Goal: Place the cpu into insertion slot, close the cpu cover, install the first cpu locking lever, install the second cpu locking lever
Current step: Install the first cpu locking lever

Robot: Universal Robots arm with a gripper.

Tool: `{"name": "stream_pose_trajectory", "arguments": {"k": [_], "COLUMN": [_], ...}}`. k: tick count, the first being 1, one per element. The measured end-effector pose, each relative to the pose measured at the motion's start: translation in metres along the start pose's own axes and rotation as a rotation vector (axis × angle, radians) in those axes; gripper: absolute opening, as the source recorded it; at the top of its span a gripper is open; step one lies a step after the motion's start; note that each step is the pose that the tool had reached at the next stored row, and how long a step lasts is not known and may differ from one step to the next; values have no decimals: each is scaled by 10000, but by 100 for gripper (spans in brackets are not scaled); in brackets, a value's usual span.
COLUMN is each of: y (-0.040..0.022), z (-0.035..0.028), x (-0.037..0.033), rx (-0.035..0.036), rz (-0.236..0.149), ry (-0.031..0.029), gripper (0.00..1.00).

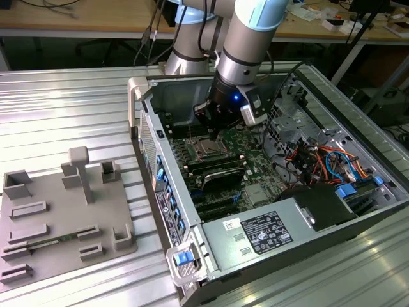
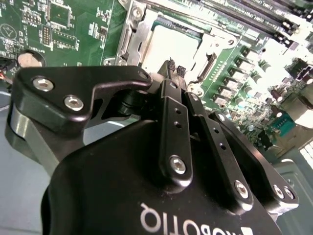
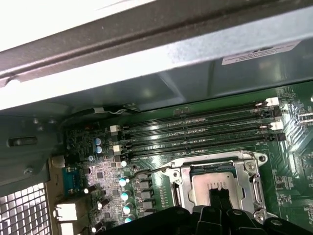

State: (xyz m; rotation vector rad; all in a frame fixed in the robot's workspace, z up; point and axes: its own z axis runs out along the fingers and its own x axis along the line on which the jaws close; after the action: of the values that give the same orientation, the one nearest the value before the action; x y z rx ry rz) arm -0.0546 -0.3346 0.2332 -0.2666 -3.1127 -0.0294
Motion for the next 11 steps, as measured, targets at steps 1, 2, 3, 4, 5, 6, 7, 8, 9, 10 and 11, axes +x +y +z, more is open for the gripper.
{"name": "stream_pose_trajectory", "arguments": {"k": [1, 2, 3, 4, 5, 6, 7, 8, 9, 10, 11], "y": [0, 1, 1, 1, 2, 2, 3, 3, 3, 3, 3], "z": [-17, -47, -67, -84, -120, -146, -161, -179, -192, -192, -192], "x": [0, 1, 1, 2, 2, 3, 3, 3, 3, 4, 5], "rx": [0, 1, 1, 1, 1, 2, 1, 1, 1, 0, -1], "rz": [-5, -11, -15, -16, -21, -25, -29, -33, -39, -46, -70], "ry": [0, 1, 1, 1, 0, 1, 1, 1, 1, 1, 1], "gripper": [11, 11, 11, 11, 11, 11, 11, 11, 11, 11, 11]}}
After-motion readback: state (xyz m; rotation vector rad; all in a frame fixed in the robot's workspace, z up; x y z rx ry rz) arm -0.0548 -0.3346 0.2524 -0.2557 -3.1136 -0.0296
